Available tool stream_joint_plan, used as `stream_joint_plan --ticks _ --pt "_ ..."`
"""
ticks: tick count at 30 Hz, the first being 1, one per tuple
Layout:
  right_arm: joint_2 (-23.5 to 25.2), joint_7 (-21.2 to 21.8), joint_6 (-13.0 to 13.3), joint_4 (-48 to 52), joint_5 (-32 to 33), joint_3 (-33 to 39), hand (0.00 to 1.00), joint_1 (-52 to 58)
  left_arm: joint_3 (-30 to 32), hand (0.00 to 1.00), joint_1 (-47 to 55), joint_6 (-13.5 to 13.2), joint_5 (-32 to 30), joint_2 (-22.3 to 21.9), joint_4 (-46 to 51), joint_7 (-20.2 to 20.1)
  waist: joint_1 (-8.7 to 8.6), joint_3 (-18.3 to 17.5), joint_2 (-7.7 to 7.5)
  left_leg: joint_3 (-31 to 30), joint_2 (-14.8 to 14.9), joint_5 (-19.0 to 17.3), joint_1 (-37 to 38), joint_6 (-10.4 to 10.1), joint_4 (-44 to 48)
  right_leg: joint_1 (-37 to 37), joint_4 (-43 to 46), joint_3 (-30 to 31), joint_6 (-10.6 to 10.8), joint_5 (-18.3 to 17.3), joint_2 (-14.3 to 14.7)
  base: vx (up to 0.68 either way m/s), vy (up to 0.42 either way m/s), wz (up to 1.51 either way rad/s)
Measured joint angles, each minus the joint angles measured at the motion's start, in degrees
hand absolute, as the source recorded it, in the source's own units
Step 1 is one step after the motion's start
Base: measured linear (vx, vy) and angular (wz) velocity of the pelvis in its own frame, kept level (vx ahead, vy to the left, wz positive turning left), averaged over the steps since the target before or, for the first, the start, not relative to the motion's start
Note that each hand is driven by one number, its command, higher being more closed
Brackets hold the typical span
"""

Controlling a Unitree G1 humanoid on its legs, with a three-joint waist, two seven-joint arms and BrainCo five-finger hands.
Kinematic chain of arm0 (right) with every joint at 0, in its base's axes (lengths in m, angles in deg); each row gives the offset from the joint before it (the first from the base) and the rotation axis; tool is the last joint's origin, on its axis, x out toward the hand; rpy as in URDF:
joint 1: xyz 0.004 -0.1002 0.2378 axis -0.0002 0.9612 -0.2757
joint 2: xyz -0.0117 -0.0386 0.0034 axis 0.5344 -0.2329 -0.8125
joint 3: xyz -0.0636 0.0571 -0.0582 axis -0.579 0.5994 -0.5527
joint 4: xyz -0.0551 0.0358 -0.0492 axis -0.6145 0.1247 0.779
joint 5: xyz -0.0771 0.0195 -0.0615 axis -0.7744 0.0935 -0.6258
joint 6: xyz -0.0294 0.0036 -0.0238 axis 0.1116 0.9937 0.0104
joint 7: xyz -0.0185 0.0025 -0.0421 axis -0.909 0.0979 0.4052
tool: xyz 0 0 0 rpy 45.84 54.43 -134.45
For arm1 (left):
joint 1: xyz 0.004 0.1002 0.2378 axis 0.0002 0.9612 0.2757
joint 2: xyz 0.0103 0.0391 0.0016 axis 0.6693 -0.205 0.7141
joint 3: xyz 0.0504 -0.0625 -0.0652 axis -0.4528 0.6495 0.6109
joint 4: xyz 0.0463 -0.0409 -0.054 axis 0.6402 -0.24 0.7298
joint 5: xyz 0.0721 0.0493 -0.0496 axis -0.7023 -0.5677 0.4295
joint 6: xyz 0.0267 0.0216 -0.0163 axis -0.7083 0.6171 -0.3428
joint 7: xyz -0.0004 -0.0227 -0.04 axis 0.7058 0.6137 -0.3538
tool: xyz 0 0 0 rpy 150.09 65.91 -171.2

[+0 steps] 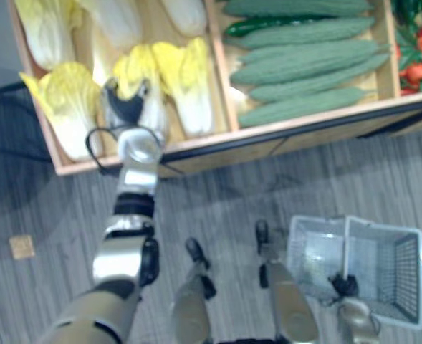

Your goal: Pick vegetable in the basket

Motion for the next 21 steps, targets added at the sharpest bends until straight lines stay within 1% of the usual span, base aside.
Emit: stream_joint_plan --ticks 4,7,12,15,17,19,21 --pt "0.1 0.1 0.1 1.6 0.0 -0.1 1.00 0.2 0.2 1.00 -1.1 0.1 0.0 0.0 -0.6 -0.5 0.00 0.0 -0.16 1.1 0.1 0.0 0.0 0.0 0.3 0.0 0.0 0.0 0.2 0.3 -0.1 0.00 0.000 0.00" --pt "0.1 0.2 0.3 1.8 0.0 -0.2 1.00 0.5 0.1 1.00 -1.7 0.4 0.0 -0.2 -0.6 -1.7 -0.08 0.0 -0.21 1.6 0.3 0.0 0.8 0.0 0.6 1.0 0.0 -0.6 0.2 0.3 -0.2 0.01 -0.008 0.01" --pt "0.1 0.4 0.3 1.8 0.1 -0.1 1.00 1.9 -1.4 1.00 -1.7 0.6 0.0 0.2 -0.6 -2.2 0.33 -0.1 -0.24 2.9 0.6 -0.1 5.4 0.0 0.5 5.4 -0.1 -3.9 -0.1 0.0 -0.3 0.02 -0.013 -0.03" --pt "0.1 0.6 0.3 -0.1 0.1 0.2 1.00 2.1 -0.7 1.00 -0.9 0.6 0.0 2.4 -0.5 -2.2 -0.06 -0.2 0.02 2.6 0.7 -0.1 8.4 -0.1 0.2 8.8 -0.1 -4.9 -0.7 -0.4 -0.2 0.02 -0.006 0.11" --pt "0.1 0.9 0.4 -2.1 0.1 1.2 1.00 2.2 0.9 1.00 1.1 0.6 0.0 3.6 -0.5 -2.2 -0.27 -0.7 0.60 1.8 0.5 -0.1 10.1 -0.1 -0.5 10.7 -0.4 -5.7 -0.8 -0.5 -0.1 0.00 0.007 0.19" --pt "0.2 1.3 0.3 -4.8 0.1 3.5 1.00 2.2 2.1 1.00 4.2 0.7 0.0 4.1 0.7 -2.2 -0.42 -2.4 1.36 0.5 0.1 -0.1 10.5 0.0 -0.7 12.3 -1.2 -6.9 -0.8 -0.5 -0.3 0.01 0.022 0.29" --pt "0.4 1.5 -0.4 -7.8 0.1 6.8 1.00 2.7 2.8 1.00 9.1 1.4 0.0 5.1 3.2 -2.1 -0.38 -4.6 2.24 -0.7 -0.2 0.1 11.6 -0.1 -1.5 14.1 -2.0 -8.1 -0.8 -0.5 -0.5 0.02 0.028 0.29"
